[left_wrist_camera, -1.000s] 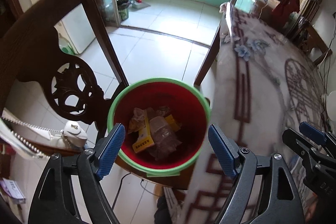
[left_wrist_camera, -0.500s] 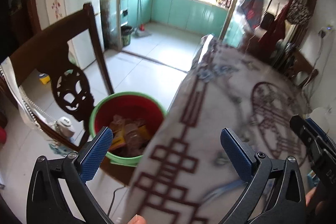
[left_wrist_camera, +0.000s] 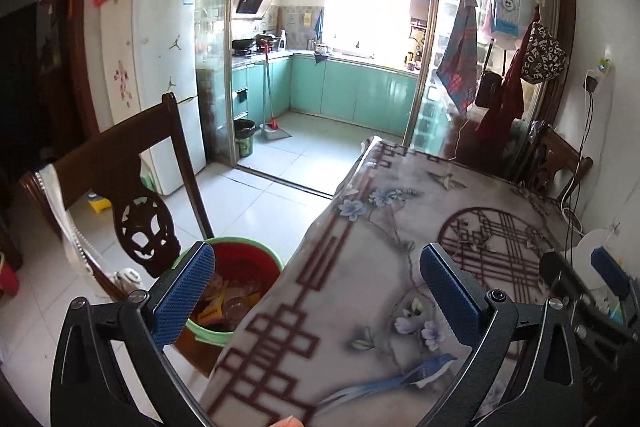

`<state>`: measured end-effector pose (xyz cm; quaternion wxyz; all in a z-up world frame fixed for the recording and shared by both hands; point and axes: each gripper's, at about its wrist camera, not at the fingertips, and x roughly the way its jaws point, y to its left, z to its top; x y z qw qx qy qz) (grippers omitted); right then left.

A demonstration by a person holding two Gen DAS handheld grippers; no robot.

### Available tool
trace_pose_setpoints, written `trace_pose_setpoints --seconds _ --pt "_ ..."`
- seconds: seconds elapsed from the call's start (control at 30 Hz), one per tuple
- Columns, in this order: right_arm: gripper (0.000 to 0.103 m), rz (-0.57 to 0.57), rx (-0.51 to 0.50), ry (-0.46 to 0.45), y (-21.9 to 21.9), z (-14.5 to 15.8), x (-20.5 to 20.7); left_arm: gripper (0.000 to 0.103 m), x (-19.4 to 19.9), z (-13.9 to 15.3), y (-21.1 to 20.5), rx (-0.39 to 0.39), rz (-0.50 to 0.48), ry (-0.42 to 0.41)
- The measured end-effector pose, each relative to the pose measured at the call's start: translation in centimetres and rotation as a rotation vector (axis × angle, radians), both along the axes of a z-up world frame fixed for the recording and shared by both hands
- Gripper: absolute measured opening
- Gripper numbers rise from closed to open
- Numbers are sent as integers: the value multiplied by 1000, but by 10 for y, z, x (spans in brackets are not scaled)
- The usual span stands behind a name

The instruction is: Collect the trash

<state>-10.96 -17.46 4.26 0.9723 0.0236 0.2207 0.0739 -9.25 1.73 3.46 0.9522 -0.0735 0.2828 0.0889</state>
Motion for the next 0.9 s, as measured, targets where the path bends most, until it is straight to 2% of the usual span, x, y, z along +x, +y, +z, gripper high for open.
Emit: trace_pose_setpoints --seconds 0.37,0.57,0.9 --pt "95 -8 -11 8 -13 1 -7 103 -5 9 -11 -13 10 -10" --pt "95 -8 0 16 -18 1 -5 103 -5 8 -21 57 51 -9" --pt "95 -8 5 30 -19 -1 2 103 -3 10 -25 40 51 -12"
